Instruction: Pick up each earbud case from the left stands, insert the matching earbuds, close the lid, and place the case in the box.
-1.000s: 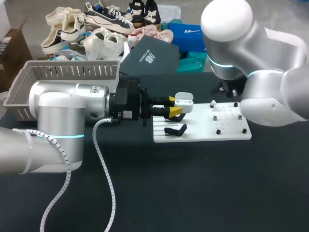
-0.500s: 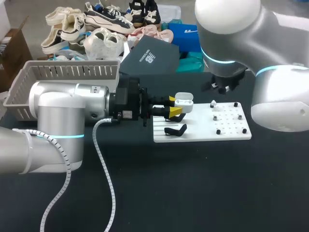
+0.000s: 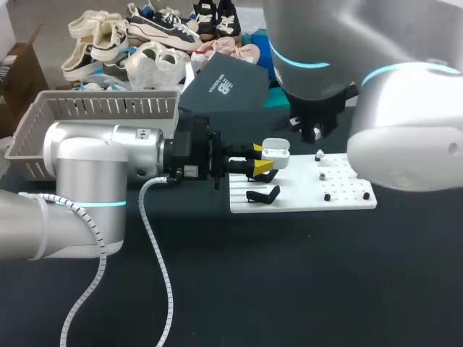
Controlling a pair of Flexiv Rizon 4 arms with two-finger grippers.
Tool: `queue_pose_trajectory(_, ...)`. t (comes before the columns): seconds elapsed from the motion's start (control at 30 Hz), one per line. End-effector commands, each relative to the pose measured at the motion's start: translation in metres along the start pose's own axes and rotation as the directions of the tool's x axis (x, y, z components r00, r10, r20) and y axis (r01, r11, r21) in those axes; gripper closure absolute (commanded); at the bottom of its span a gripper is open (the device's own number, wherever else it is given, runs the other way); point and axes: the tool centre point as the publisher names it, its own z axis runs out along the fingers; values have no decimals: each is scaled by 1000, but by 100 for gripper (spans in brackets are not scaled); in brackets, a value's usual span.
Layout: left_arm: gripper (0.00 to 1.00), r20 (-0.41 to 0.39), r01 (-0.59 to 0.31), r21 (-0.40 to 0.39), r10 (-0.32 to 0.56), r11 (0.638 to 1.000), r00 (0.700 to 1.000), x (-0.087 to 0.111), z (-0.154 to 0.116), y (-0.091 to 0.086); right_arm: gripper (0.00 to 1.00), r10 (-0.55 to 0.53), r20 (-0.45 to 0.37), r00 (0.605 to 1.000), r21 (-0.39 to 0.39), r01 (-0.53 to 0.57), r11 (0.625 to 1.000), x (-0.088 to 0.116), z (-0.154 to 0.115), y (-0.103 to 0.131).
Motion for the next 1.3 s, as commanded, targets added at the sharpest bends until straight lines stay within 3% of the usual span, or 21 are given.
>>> queue_pose_trajectory(0.03,100,2,-1,-2,1,1000,1000,1,1,0,100,7,-104,995,41,-3,999,-11,3,16)
queue_pose_trajectory(0.77,100,2,-1,-2,1,1000,1000,1,1,0,100,7,-107,994,39,-3,999,-9,5,24)
queue_pose_trajectory(0.9,100,2,-1,-2,1,1000,1000,1,1,0,100,163,-197,967,126,-140,982,-12,13,26)
queue_pose_trajectory(1.03,100,2,-1,-2,1,1000,1000,1,1,0,100,295,-208,933,181,-259,949,-11,13,25)
queue_pose_trajectory(1.3,100,2,-1,-2,1,1000,1000,1,1,0,100,398,-164,902,257,-351,901,-5,11,29)
